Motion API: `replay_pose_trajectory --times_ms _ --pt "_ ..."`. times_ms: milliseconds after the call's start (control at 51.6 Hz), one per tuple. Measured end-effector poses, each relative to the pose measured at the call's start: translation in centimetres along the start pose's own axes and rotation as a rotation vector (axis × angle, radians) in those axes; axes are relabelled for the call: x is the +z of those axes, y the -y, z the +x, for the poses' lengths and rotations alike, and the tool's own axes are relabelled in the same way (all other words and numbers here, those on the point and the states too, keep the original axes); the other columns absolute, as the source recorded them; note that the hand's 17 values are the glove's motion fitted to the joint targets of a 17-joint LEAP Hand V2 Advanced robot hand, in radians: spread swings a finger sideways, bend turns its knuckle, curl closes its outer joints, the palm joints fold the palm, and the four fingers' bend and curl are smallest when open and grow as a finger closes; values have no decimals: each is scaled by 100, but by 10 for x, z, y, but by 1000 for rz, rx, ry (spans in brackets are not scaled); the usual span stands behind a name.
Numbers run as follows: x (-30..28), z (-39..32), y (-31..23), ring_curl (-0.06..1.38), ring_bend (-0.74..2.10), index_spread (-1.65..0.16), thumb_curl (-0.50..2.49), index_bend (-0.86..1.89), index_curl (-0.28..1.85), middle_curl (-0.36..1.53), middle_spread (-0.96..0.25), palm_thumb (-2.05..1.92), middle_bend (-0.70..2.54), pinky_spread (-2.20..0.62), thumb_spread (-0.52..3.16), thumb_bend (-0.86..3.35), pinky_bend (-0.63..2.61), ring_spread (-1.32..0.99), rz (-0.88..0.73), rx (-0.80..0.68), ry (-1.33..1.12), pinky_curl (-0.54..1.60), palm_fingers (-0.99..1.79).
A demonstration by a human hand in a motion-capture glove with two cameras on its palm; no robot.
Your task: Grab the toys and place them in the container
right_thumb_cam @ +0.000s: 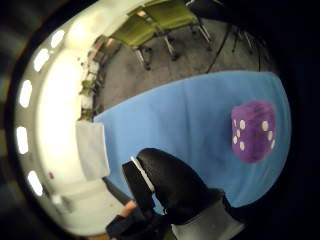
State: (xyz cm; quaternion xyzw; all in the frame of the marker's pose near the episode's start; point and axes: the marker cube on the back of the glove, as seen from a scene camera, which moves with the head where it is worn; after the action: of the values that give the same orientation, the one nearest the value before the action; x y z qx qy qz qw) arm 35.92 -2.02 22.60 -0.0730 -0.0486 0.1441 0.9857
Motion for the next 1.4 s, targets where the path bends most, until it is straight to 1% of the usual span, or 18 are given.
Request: replay_pose_trajectory --times_ms 194,369,446,543,582,660,698,718,737,815,892,970,1009,1028,1047,1125,1203,1397 --pt "45 20 0 26 34 -35 16 14 36 36 -9 -13 15 -2 96 -10 101 -14 -59 55 3 35 -10" --pt "71 26 -10 27 34 -35 16 13 33 33 -9 -8 14 -3 101 -6 106 -15 6 82 26 36 -7" --pt "71 25 -13 29 46 -37 18 20 34 32 -12 2 16 -8 108 0 104 -20 25 93 -18 35 12" --pt "66 22 -15 31 60 -39 22 37 39 32 -18 16 20 -16 118 7 89 -28 52 84 -30 30 41" --pt "65 19 -17 31 61 -40 23 38 39 32 -20 19 18 -18 122 9 86 -31 71 70 -49 29 44" --pt "62 12 -20 32 62 -40 27 47 44 35 -26 33 27 -25 131 17 85 -37 143 52 -122 29 69" --pt "60 10 -20 32 64 -40 29 46 44 36 -28 39 27 -28 134 20 86 -39 170 48 -151 29 77" --pt "59 9 -20 31 62 -40 29 46 44 35 -29 39 27 -28 135 20 84 -40 180 47 -161 29 71" --pt "58 7 -20 34 69 -39 31 46 46 37 -30 44 29 -31 134 23 89 -41 189 45 -168 31 86" --pt "52 0 -23 34 72 -39 36 39 45 37 -31 52 30 -36 129 25 89 -43 207 40 -166 31 97" --pt "48 -9 -27 40 86 -37 42 30 45 44 -34 57 49 -41 116 24 80 -44 203 23 -161 30 122" --pt "42 -20 -30 44 95 -36 48 28 47 51 -35 60 66 -44 108 24 79 -44 179 -7 -121 33 134" --pt "37 -26 -30 46 100 -36 50 29 49 54 -35 62 74 -45 104 24 79 -43 171 -17 -102 34 137" --pt "33 -30 -31 46 99 -36 51 27 48 53 -36 62 72 -45 102 23 80 -43 170 -23 -95 34 127" --pt "27 -36 -31 48 103 -35 52 33 51 57 -35 62 80 -45 101 24 78 -43 171 -30 -88 34 140" --pt "-9 -66 -33 51 108 -35 57 48 56 60 -34 62 89 -47 96 24 79 -42 195 -71 -57 36 143" --pt "-49 -100 -34 53 113 -32 61 58 61 63 -33 61 93 -47 90 25 80 -41 244 -123 -33 38 139" --pt "-146 -206 -48 56 121 -28 71 71 69 66 -30 58 103 -48 78 27 86 -38 402 -269 20 43 129"
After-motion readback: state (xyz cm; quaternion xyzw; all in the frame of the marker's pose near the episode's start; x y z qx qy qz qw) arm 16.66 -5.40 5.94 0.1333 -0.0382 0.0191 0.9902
